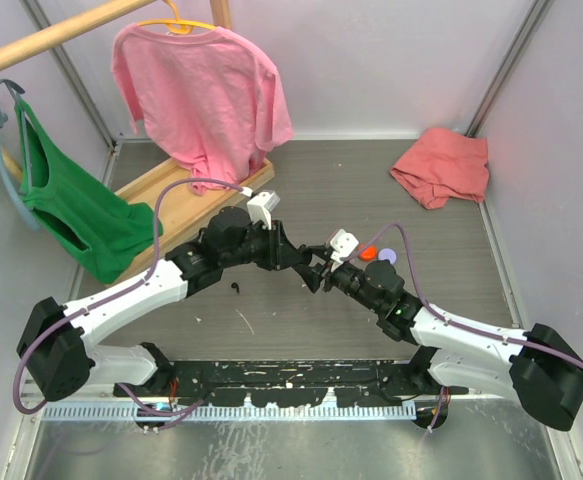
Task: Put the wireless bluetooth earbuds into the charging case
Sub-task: Pick up the charging case at the center of the board.
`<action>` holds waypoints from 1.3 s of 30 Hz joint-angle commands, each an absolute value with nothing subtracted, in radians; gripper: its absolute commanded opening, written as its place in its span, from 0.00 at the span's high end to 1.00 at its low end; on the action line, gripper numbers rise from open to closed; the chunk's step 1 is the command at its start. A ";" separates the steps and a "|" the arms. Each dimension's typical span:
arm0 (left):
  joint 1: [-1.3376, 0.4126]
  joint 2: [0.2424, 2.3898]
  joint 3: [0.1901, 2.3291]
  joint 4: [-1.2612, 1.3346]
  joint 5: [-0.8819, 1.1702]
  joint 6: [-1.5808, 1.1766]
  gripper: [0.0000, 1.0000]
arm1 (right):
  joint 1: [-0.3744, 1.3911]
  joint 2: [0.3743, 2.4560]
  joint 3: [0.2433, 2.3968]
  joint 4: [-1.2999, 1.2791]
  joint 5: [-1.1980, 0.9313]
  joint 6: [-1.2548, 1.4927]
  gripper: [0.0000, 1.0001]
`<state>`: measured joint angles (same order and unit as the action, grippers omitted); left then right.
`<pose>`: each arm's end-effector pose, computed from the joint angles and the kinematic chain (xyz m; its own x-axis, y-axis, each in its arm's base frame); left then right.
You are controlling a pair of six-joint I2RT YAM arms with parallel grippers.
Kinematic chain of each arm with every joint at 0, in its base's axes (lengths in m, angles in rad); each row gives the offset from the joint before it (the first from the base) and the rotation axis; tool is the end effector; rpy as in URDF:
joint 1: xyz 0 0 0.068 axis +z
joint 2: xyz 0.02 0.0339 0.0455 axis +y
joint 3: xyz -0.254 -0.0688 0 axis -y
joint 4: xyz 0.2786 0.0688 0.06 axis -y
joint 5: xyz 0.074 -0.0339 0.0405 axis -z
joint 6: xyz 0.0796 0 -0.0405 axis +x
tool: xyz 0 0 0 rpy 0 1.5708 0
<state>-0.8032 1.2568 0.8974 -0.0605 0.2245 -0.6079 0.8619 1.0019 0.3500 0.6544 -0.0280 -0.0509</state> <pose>0.2385 -0.2727 0.2515 -0.7137 -0.0623 -0.6977 0.5300 0.6032 -0.5960 0.1901 0.2251 0.2065 0.0412 -0.0301 -0.9987 -0.7759 0.6288 -0.0509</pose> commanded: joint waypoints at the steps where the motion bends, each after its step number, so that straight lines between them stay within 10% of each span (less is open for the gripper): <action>1: -0.806 1.243 0.941 -0.033 0.212 -0.545 0.93 | 0.868 0.995 0.391 0.760 -0.072 -0.056 0.47; 13: -0.796 1.122 0.974 -0.214 0.164 -0.311 1.00 | 0.825 0.928 0.428 0.573 -0.234 -0.074 0.23; 39: -0.785 1.081 1.127 -0.473 0.610 0.015 0.99 | 0.613 1.039 0.525 0.686 -0.929 0.134 0.35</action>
<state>-0.7898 1.0702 1.0748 -0.4835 0.5079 -0.0273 0.6147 1.0267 0.4732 0.5842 -0.8463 0.0917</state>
